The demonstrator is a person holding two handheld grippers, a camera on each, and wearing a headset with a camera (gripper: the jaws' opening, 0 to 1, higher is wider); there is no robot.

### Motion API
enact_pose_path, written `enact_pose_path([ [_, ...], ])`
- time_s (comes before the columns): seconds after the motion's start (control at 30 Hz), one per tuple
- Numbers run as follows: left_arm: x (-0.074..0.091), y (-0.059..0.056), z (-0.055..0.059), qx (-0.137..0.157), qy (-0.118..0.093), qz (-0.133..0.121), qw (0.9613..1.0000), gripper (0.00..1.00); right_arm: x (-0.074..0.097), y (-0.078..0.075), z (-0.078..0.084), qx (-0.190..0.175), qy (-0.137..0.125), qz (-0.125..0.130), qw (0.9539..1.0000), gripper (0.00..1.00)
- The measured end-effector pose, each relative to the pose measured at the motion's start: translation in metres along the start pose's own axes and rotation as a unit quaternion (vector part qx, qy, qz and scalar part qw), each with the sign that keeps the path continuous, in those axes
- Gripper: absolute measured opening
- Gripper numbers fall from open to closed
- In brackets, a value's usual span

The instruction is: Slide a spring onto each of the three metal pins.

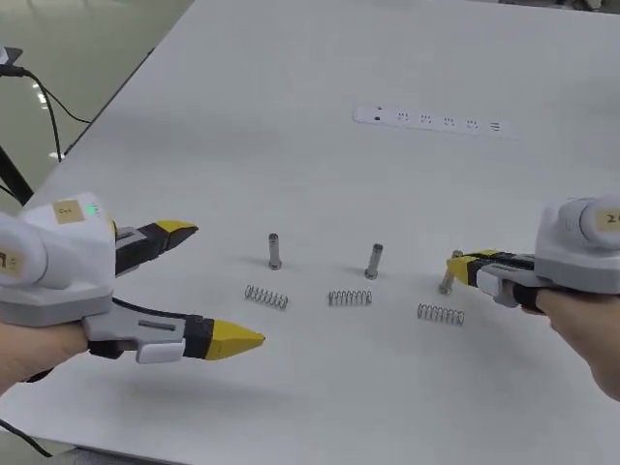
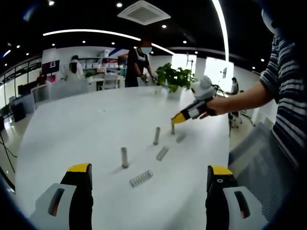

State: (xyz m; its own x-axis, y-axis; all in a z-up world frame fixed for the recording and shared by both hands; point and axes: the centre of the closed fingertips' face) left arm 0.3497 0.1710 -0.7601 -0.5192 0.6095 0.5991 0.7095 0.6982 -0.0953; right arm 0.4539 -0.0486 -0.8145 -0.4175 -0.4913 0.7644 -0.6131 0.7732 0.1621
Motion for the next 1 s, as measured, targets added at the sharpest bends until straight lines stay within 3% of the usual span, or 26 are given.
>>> enact_pose_path([
  [1.0, 0.002, -0.005, -0.001, 0.001, 0.0, 0.006, 1.0, 0.96, 0.008, 0.008, 0.011, 0.043, 0.005, 0.007, 0.999, 0.06],
])
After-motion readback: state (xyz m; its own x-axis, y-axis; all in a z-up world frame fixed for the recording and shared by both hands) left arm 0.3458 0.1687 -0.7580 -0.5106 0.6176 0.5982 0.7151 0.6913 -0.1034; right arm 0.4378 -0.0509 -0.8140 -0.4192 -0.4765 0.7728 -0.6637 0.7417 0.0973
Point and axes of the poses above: the centre of the closed fingertips' face, and the gripper's own axes: x roughly backward along the fingers, y roughly to its left, z roughly out of its underside, and after that the axes turned 13 degrees about y, right-handed
